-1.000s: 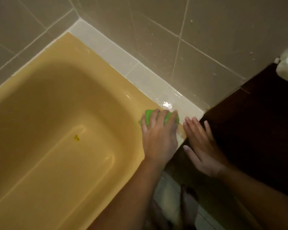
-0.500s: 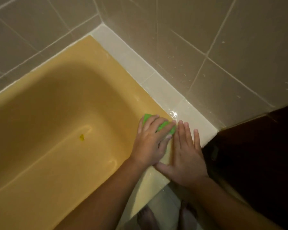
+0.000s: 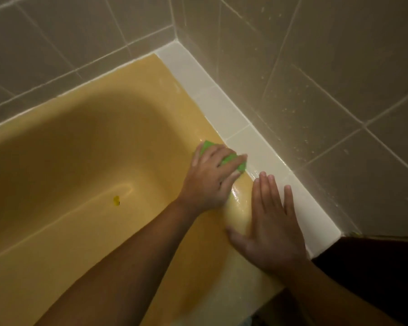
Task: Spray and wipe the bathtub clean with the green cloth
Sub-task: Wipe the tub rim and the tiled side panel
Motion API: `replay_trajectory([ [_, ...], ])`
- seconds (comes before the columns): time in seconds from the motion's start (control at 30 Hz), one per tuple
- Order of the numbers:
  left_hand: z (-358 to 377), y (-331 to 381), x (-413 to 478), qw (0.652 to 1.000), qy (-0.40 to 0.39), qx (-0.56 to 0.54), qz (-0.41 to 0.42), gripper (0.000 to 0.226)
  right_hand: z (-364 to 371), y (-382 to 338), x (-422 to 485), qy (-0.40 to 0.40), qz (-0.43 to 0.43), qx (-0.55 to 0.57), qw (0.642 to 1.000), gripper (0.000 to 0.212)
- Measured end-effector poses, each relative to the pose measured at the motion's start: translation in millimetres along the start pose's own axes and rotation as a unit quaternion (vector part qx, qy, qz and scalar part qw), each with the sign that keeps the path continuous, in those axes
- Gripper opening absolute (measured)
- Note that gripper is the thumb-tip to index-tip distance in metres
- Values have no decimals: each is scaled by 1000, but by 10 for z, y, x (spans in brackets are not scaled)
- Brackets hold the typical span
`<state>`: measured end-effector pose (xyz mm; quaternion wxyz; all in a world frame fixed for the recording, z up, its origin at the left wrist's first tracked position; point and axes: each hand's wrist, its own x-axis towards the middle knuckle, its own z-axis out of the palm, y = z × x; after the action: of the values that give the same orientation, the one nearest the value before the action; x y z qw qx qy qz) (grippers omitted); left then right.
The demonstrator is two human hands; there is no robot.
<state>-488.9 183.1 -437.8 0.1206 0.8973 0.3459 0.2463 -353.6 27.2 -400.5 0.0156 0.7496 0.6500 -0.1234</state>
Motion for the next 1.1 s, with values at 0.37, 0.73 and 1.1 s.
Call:
replay_trajectory([
  [0.37,-58,-494,183,1000,14,2,-28,39,-53,-80,522,21,-31,-15,999,113],
  [0.73,-132,-829,447,1000,15,7,-9,36,-120,-189,1068,29,-55,-22,998,110],
  [1.1,-206,-1010,490,999,10,-35,-24,38,-229,-332,1556,33,-83,-31,996,107],
])
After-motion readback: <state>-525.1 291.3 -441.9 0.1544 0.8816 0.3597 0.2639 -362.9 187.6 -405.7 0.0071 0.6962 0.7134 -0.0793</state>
